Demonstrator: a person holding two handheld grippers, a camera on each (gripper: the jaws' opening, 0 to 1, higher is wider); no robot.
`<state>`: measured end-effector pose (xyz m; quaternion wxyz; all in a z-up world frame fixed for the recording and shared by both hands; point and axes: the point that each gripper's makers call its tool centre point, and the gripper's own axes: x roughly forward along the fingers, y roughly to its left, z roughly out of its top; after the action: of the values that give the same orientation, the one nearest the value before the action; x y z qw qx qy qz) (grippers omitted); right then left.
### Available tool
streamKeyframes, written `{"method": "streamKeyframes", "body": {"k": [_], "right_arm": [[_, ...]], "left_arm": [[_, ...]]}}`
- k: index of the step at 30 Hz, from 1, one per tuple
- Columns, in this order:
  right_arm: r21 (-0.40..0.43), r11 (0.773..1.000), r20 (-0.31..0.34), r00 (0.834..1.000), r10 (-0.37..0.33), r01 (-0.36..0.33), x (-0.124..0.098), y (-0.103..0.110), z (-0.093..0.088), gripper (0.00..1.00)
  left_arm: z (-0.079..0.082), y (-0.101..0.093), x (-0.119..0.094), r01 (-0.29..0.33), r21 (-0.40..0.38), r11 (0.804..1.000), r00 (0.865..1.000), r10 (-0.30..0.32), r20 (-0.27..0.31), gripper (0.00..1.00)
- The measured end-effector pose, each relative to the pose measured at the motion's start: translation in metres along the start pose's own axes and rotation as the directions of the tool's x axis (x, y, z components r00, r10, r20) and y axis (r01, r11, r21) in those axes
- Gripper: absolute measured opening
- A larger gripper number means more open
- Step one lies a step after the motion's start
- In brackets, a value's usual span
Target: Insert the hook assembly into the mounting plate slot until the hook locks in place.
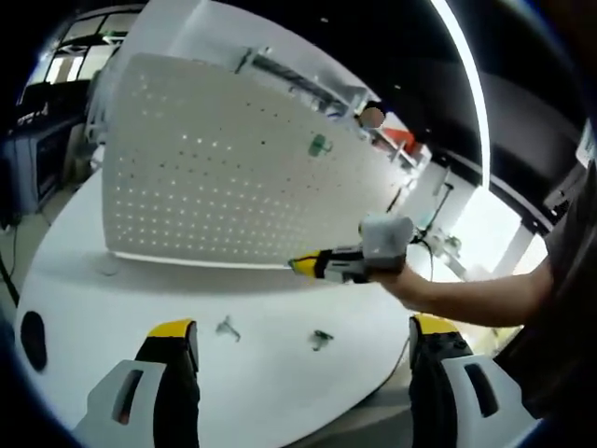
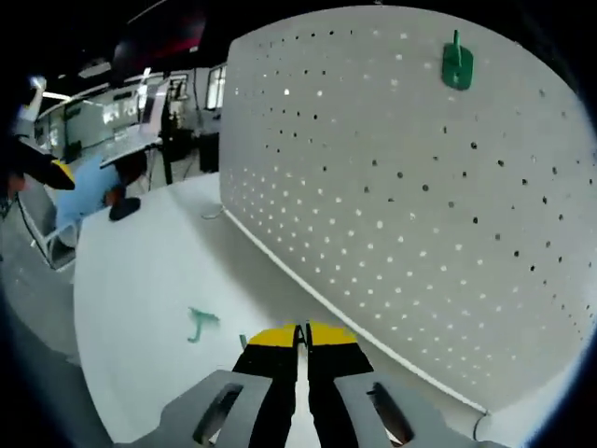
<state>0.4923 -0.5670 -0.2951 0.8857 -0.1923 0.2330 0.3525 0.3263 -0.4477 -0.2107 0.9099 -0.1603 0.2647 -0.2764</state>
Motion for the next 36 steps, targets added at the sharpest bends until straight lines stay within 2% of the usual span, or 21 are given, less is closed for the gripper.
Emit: {"method": "streamKeyframes", "body": {"k": [4, 12, 13, 17, 20, 23, 27, 30, 33, 35, 36], "right_arm": [[0.054, 0.998, 0.035, 0.999, 0.027, -0.029, -0.009, 0.007, 0.011, 0.0], [0.121, 0.988, 0.066, 0.993, 0.093, -0.101, -0.031, 0.026, 0.016, 0.0], [0.151, 0.981, 0.071, 0.991, 0.115, -0.124, -0.035, 0.031, 0.015, 0.0], [0.21, 0.966, 0.083, 0.988, 0.134, -0.149, -0.044, 0.033, 0.008, 0.0], [0.299, 0.938, 0.106, 0.983, 0.149, -0.174, -0.051, 0.034, 0.006, 0.0], [0.309, 0.933, 0.111, 0.981, 0.158, -0.185, -0.059, 0.033, 0.004, 0.0], [0.386, 0.888, 0.148, 0.967, 0.209, -0.251, -0.072, 0.047, 0.007, 0.0], [0.414, 0.866, 0.177, 0.958, 0.227, -0.282, -0.08, 0.051, 0.01, 0.0], [0.46, 0.816, 0.233, 0.934, 0.27, -0.351, -0.091, 0.06, 0.019, 0.0], [0.472, 0.801, 0.24, 0.928, 0.284, -0.368, -0.096, 0.063, 0.02, 0.0], [0.475, 0.788, 0.259, 0.918, 0.301, -0.393, -0.099, 0.065, 0.024, 0.0]], "left_arm": [[0.0, -0.002, -0.001, 0.009, 0.022, 1.0, 1.0, -0.008, -0.004, 0.97], [-0.001, -0.008, -0.004, 0.03, 0.038, 0.999, 0.999, -0.03, -0.012, 0.99], [-0.002, -0.009, -0.004, 0.035, 0.04, 0.999, 0.999, -0.034, -0.017, 0.99], [-0.007, -0.013, -0.004, 0.045, 0.044, 0.998, 0.998, -0.044, -0.033, 0.99], [-0.012, -0.015, -0.003, 0.052, 0.04, 0.998, 0.998, -0.05, -0.042, 0.98], [-0.016, -0.016, -0.001, 0.062, 0.045, 0.997, 0.997, -0.06, -0.053, 0.98], [-0.022, -0.016, 0.005, 0.075, 0.041, 0.996, 0.995, -0.072, -0.07, 0.97], [-0.025, -0.018, 0.009, 0.085, 0.039, 0.996, 0.993, -0.081, -0.082, 0.96], [-0.026, -0.02, 0.013, 0.099, 0.042, 0.994, 0.991, -0.095, -0.094, 0.96], [-0.027, -0.021, 0.015, 0.108, 0.045, 0.993, 0.989, -0.103, -0.103, 0.95], [-0.027, -0.022, 0.017, 0.114, 0.046, 0.992, 0.988, -0.108, -0.108, 0.95]]}}
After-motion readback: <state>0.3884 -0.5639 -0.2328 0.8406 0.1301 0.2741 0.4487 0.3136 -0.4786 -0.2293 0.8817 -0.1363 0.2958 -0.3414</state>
